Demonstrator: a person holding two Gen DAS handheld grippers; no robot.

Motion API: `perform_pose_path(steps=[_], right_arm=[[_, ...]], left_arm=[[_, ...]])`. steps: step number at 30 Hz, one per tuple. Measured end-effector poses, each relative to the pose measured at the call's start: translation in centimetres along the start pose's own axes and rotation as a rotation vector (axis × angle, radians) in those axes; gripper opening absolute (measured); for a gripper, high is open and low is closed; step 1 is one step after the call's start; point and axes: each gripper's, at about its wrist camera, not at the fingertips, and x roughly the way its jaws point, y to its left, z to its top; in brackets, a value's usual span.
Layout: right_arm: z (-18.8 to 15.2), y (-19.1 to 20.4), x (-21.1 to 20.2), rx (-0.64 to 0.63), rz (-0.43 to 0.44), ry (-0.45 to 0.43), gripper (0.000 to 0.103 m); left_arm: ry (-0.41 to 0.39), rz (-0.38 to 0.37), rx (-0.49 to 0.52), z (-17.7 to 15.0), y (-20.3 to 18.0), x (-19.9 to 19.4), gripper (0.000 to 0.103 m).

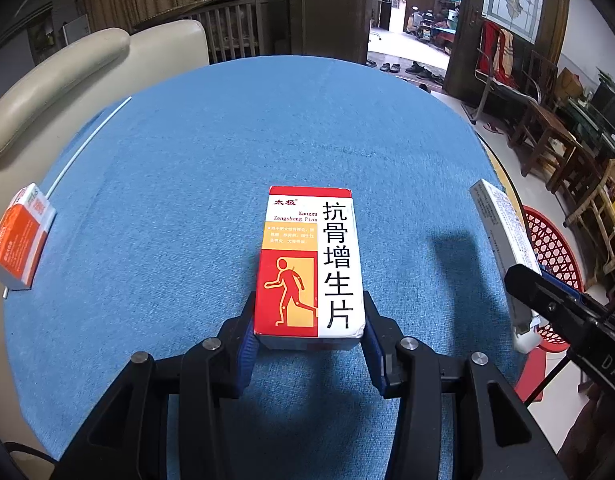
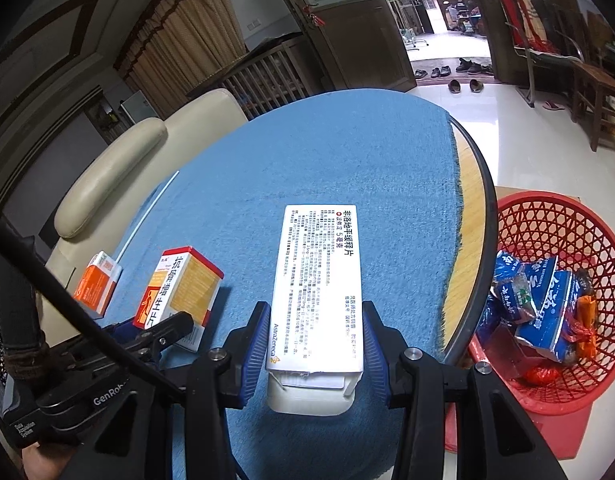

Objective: Collect trash
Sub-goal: 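Carry both held boxes off the table toward the red basket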

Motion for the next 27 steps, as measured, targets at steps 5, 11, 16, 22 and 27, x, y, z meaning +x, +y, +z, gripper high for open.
perform_pose_path(steps=[5,11,16,22,27], right_arm=[[0.4,-0.9,0.1,0.018,-0.019,-0.004,0.048],[0.8,-1.9,-0.3,0.033,-0.044,-0.011,0.048],[1.1,-2.9,-1.1,0.052,-0.07,-0.028,0.048],[1.8,-5.7,-2.8,0.086,-0.13,-0.054,0.048],[2.1,-8.7,-4.6,0.137,-0.195,-0.087,0.048]], left_arm=[[0.013,-0.021,0.012,0.5,-0.4,0.7,0.048],[0.015,-0.047,0.042,1.1,-1.7,0.9,0.048],[0.011,-0.072,0.066,1.7,-2.9,0.8,0.048],[0.002,-0.106,0.099,2.4,-4.9,0.7,0.048],[-0.012,-0.126,0.133,3.0,-6.6,0.4,0.047]])
